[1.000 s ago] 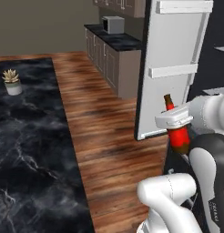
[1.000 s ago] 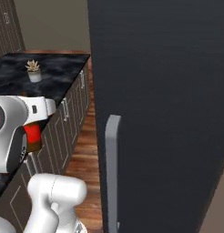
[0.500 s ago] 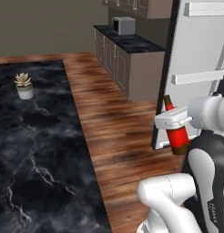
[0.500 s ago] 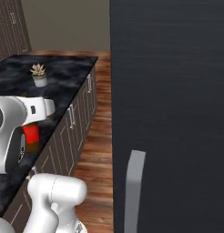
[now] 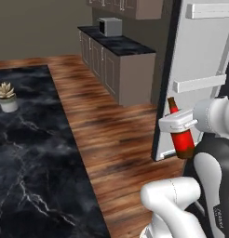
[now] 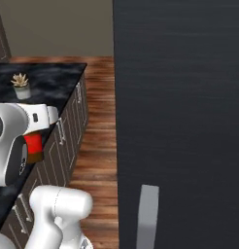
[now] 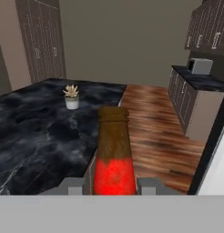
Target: Place the liquor and beer on the top shelf of the fridge to keep them out of children's reach, and place the orange on lower shelves for easy access.
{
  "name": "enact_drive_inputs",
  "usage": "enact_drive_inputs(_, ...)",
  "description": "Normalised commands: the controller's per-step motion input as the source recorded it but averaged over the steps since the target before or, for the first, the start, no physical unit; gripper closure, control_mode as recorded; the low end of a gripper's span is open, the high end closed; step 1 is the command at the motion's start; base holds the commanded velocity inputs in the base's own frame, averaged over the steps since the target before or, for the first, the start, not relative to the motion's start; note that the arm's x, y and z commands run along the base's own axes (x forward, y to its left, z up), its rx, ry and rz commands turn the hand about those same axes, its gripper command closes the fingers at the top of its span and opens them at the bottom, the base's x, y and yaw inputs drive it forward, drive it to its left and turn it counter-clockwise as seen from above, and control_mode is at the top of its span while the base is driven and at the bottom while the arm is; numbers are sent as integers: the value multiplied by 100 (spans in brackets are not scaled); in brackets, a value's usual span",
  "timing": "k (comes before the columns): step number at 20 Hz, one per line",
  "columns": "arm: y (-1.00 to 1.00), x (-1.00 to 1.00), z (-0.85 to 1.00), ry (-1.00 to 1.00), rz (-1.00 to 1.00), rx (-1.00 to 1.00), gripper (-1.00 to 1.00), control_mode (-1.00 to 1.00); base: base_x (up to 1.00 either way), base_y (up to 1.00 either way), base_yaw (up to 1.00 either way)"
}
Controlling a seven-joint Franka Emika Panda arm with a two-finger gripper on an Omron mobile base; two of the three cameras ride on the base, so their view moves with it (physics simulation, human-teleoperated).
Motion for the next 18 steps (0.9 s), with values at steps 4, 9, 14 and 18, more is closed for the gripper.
enact_drive_inputs(4,0,0,0,0,0,0,100,100,54,0,-27)
enact_drive_inputs(9,0,0,0,0,0,0,100,100,36,-12,-29)
enact_drive_inputs(14,0,0,0,0,0,0,100,100,18,-18,-32)
enact_drive_inputs(18,0,0,0,0,0,0,100,100,48,-2,-34)
